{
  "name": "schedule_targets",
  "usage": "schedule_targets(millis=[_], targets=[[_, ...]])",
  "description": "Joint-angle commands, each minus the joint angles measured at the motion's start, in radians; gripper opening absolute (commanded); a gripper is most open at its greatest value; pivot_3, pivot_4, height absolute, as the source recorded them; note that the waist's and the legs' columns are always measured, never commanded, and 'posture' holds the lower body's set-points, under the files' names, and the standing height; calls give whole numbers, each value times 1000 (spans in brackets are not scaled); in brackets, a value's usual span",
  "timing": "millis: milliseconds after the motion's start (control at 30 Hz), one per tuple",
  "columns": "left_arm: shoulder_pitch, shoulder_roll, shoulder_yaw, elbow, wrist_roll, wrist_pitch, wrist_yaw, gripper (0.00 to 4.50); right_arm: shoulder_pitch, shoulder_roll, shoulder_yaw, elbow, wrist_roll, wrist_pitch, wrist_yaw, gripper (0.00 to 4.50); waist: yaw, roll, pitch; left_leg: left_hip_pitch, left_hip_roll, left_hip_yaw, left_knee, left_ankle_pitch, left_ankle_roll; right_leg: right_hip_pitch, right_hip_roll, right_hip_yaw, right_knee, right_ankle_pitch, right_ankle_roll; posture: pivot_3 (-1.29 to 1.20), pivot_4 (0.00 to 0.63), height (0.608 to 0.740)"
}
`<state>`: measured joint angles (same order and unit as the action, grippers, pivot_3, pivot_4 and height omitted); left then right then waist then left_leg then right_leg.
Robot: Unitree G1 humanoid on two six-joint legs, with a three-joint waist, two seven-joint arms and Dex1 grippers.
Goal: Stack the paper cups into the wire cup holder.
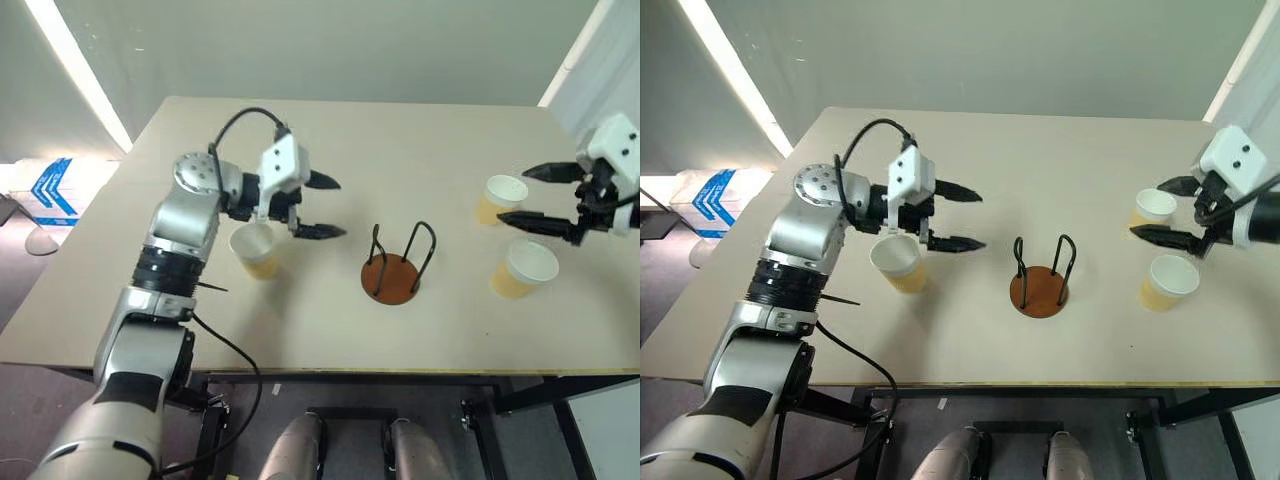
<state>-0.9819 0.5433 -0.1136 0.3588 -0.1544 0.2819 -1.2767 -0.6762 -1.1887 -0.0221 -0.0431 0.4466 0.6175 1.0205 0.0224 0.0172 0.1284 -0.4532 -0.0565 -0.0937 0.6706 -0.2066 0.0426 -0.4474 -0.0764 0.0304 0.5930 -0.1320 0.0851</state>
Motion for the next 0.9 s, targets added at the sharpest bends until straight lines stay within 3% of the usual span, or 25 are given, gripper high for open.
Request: schedule_targets(millis=[33,467,867,900], targets=[[2,2,73,-53,-40,65,97,4493,-138,44,131,229,-207,-192,39,4282,0,0,0,0,0,0,0,0,0,0,0,0,0,0,0,0,150,740],[32,3,75,-122,-78,136,181,4493,-470,254,331,949,-612,-636,30,4282,2,0,0,0,1,-1,-5,3,-6,-3,0,-2,1,4,-8,0,150,740],[28,10,74,-128,-74,135,206,4493,-567,372,374,1241,-793,-794,-73,4282,2,1,0,0,1,-3,-7,2,-6,-4,0,-2,1,4,-17,0,150,740],[30,13,74,-130,-72,137,206,4500,-569,381,375,1256,-803,-797,-88,4099,2,1,0,0,1,-3,-7,2,-6,-4,0,-2,1,4,-17,0,150,740]])
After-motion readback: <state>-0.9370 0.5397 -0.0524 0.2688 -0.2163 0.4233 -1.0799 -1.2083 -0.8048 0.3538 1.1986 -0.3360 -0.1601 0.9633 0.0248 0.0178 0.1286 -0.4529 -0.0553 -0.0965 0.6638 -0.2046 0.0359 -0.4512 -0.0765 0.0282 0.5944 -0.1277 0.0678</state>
